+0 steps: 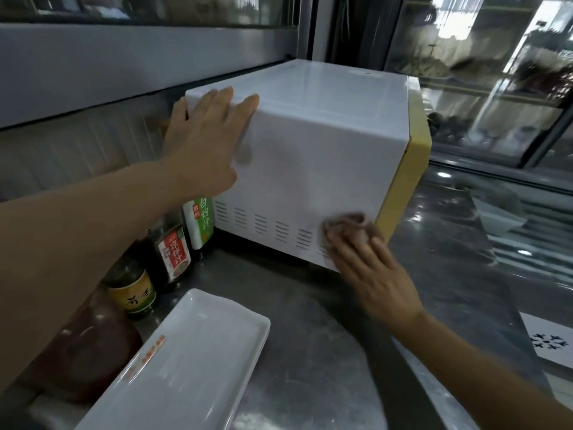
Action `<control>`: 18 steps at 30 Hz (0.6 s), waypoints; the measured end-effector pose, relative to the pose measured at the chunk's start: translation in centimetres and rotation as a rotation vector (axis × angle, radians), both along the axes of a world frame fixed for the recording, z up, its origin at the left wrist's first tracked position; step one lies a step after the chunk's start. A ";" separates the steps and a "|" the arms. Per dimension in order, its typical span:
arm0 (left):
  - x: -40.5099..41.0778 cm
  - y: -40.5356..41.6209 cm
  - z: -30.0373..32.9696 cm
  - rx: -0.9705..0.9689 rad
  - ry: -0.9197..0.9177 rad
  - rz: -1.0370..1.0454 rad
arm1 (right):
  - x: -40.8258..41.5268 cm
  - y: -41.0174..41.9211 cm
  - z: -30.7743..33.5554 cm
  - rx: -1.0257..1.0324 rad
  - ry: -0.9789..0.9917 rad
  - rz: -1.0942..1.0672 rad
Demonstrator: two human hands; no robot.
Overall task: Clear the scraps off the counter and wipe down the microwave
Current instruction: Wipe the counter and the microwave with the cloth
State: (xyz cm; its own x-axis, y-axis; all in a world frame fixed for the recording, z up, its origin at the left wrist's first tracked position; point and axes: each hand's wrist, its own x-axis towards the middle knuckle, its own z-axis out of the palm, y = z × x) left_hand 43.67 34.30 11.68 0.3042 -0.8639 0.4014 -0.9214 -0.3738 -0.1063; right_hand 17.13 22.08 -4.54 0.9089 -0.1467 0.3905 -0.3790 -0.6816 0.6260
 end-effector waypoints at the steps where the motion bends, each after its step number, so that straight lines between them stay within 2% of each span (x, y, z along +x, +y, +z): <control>1: 0.2 0.1 0.1 0.003 0.010 -0.012 | -0.2 0.4 -0.7 -0.004 0.127 -0.001; 2: 0.4 0.2 0.2 0.008 0.019 -0.024 | -0.3 0.8 -1.0 0.013 0.211 -0.015; 4: 0.9 0.6 0.8 0.033 0.035 -0.043 | -0.4 1.1 -0.1 0.011 0.247 -0.025; 6: 1.3 0.9 1.3 0.066 0.048 -0.054 | 0.0 0.7 1.7 -0.009 0.153 0.026; 10: 1.6 1.0 1.4 0.122 0.056 -0.050 | 3.9 0.0 5.8 0.014 -0.172 0.040; 12: 1.8 1.0 1.5 0.136 0.073 -0.055 | 5.8 0.0 5.1 0.034 -0.187 0.011; 14: 2.2 1.0 1.7 0.140 0.086 -0.060 | 6.7 0.3 2.9 0.010 -0.023 0.025; 17: 2.3 1.0 2.0 0.160 0.069 -0.066 | 6.7 1.1 -0.4 0.019 0.444 -0.021; 18: 2.3 1.0 2.2 0.167 0.059 -0.064 | 6.5 1.2 -0.5 0.031 0.530 -0.067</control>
State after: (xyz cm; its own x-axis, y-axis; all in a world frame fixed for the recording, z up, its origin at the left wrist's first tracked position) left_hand 45.95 35.34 13.84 0.2654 -0.9352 0.2343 -0.9491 -0.2962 -0.1070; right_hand 23.66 23.32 -5.02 0.9685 -0.2153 -0.1252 -0.0594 -0.6880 0.7233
